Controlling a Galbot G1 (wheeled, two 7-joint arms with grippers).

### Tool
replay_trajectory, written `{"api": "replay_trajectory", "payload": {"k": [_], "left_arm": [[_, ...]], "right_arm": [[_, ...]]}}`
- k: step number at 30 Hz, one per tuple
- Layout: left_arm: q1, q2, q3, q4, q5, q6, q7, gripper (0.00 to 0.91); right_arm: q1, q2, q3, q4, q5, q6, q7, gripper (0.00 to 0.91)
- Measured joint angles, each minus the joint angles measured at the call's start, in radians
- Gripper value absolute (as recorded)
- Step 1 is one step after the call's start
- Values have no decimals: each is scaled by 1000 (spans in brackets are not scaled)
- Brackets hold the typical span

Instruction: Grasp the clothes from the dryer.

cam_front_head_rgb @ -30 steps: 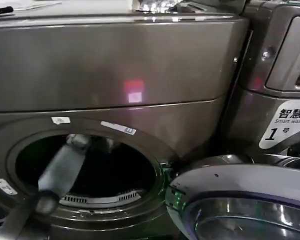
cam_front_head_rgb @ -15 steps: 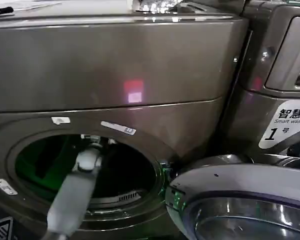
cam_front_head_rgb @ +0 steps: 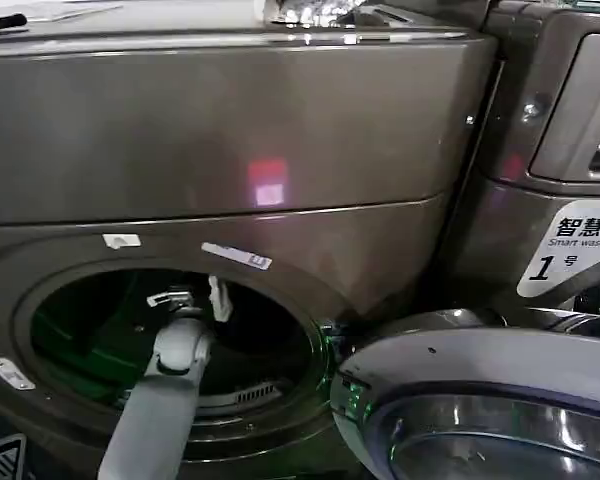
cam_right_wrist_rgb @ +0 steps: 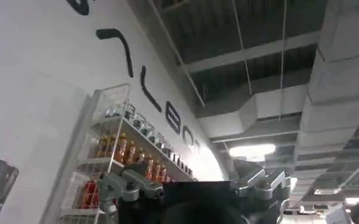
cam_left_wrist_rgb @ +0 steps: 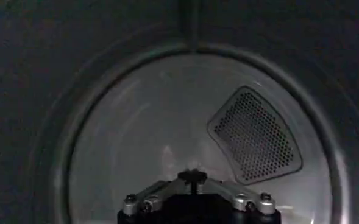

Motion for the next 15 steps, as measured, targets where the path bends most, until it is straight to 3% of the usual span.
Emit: {"api": "replay_trajectory", "payload": {"k": [15], "left_arm": [[35, -6, -5, -44, 1, 7, -11, 0]], "right_arm": [[3, 1, 16, 11, 9, -25, -14, 907]]}}
